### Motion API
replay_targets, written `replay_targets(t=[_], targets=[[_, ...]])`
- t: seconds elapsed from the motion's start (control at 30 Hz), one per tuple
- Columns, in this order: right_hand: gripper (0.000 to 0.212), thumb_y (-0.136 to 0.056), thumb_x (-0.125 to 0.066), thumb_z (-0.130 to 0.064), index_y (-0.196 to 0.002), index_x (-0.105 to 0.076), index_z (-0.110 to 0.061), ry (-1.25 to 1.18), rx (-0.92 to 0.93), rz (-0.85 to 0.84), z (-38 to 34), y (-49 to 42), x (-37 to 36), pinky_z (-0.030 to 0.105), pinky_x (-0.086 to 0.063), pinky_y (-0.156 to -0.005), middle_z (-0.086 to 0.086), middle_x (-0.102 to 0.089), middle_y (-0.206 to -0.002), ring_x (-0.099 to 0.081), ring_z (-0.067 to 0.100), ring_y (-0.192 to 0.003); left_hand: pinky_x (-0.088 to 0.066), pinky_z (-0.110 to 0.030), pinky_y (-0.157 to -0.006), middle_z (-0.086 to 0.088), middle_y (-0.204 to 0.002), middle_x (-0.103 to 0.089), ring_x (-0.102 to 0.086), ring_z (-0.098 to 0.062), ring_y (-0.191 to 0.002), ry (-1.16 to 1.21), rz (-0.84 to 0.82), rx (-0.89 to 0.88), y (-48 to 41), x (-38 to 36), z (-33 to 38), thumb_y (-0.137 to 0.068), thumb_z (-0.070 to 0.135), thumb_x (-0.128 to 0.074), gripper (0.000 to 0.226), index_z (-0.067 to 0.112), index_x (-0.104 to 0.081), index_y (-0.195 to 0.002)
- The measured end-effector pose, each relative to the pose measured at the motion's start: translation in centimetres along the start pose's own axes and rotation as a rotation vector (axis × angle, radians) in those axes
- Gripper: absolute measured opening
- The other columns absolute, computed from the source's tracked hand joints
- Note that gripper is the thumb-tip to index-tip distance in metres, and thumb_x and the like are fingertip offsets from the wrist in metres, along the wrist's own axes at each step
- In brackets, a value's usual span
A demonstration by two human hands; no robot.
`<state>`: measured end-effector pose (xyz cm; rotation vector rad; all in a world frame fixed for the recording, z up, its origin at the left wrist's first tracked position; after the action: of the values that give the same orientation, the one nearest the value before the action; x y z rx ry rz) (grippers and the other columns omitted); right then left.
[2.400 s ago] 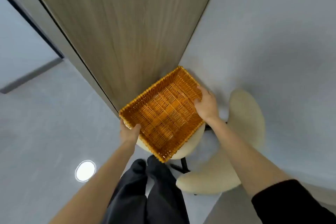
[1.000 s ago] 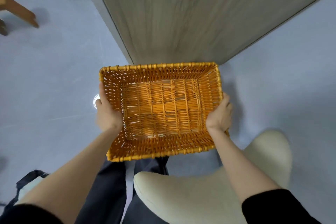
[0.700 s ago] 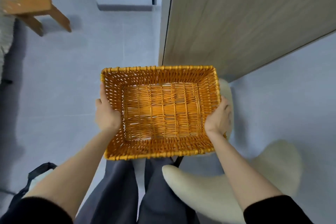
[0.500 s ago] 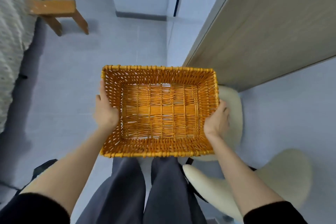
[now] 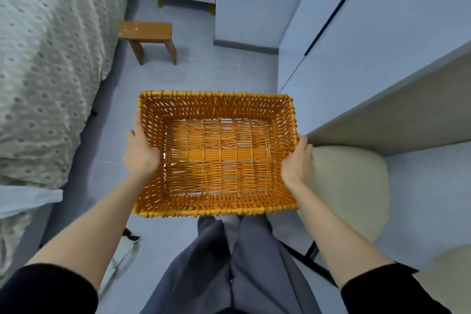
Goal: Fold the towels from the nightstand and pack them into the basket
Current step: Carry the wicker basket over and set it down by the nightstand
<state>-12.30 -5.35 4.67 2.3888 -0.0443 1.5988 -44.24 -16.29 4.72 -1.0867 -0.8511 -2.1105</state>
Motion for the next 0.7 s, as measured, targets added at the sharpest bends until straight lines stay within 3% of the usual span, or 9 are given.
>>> replay_targets(t=[0.23, 0.7], targets=[[0.032, -0.094, -0.051, -0.028, -0.124, -0.042, -0.020, -0.014, 0.073, 0.016, -7.7, -5.8, -2.2, 0.042, -0.050, -0.073, 0.010, -0.056, -0.112, -0.059, 0.030, -0.096, -0.044, -0.048, -0.075, -0.018, -0.123, -0.046, -0.057, -0.044, -0.093, -0.004, 0.063, 0.015, -8.3, 1.9, 1.2, -0.087, 0.001, -0.048, 0.087, 0.042, -0.003, -0.149], [0.035, -0.095, -0.044, -0.011, -0.129, -0.040, -0.018, 0.021, -0.002, -0.036, -21.5, -28.6, -4.0, 0.044, -0.048, -0.075, 0.012, -0.053, -0.115, -0.057, 0.033, -0.099, -0.040, -0.041, -0.065, -0.016, -0.119, -0.047, -0.057, -0.037, -0.082, -0.035, 0.052, -0.047, -31.1, -0.4, 15.5, -0.089, 0.002, -0.051, 0.088, 0.044, -0.001, -0.148]])
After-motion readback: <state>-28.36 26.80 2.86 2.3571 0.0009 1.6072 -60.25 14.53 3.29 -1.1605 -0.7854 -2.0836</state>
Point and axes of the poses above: each hand's wrist, its own y-axis away from the middle knuckle, its own x-axis out of the back of the hand, z = x × y, the point moved 2 cm from there along -y, towards the middle knuckle
